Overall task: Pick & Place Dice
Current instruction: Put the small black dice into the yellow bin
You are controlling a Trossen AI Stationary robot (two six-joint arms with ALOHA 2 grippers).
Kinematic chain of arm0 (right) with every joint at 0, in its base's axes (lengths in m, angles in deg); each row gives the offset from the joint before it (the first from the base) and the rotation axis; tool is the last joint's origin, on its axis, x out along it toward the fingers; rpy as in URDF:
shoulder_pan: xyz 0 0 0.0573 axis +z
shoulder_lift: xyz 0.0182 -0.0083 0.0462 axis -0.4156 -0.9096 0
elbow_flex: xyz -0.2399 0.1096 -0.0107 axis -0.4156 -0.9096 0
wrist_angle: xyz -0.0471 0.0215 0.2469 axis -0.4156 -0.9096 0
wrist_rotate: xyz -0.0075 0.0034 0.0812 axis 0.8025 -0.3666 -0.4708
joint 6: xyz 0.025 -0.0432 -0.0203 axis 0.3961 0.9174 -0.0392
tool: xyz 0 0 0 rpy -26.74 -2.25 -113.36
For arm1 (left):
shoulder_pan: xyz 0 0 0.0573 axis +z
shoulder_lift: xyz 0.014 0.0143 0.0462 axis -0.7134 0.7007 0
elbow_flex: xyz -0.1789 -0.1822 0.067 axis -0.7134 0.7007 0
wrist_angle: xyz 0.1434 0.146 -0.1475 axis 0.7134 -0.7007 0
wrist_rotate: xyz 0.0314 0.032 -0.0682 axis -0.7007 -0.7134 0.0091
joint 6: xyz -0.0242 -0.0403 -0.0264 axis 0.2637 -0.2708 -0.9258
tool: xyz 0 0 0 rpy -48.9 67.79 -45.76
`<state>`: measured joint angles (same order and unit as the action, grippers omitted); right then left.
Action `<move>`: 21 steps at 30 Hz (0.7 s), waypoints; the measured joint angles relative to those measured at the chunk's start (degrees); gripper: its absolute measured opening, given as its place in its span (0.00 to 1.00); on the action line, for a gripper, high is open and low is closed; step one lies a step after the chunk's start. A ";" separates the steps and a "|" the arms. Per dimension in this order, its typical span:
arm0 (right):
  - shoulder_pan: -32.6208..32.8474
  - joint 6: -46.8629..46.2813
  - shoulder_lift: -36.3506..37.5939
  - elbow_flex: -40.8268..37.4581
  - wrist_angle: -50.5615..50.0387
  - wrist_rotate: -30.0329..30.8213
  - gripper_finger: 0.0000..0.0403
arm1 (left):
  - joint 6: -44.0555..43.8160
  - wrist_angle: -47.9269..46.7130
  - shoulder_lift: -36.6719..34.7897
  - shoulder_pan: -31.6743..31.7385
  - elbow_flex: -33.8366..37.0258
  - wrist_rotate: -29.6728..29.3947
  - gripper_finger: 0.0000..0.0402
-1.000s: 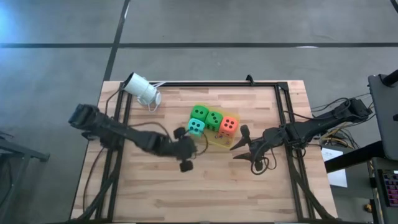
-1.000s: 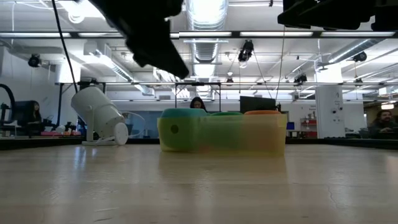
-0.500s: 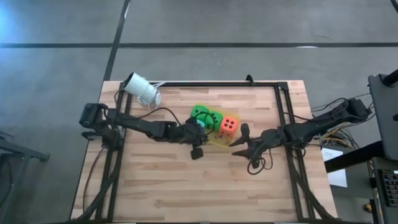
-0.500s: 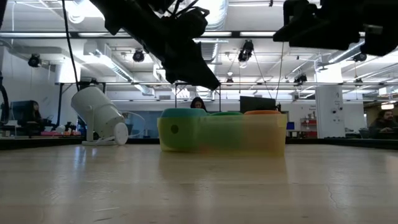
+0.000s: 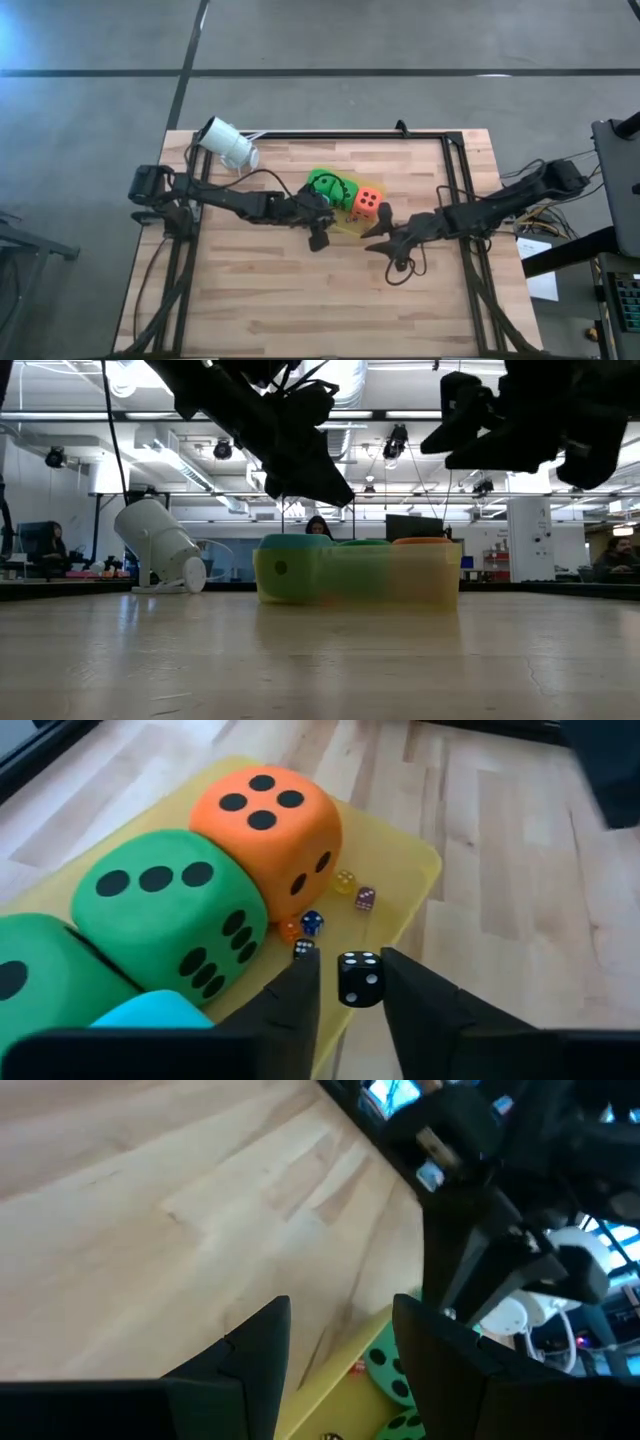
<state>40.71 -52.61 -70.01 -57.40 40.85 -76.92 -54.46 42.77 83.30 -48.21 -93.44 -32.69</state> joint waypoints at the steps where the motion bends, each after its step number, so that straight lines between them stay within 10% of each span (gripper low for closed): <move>1: -0.36 0.05 -0.51 -0.02 0.17 0.01 0.43 | -0.02 0.00 0.00 0.08 0.00 0.02 0.29; 21: -12.13 9.81 -14.81 1.32 16.36 0.12 0.43 | -0.44 3.39 1.72 2.54 0.04 0.02 0.45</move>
<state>28.58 -42.80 -84.83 -56.08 57.21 -76.81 -54.90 46.16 85.01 -45.67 -93.41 -32.67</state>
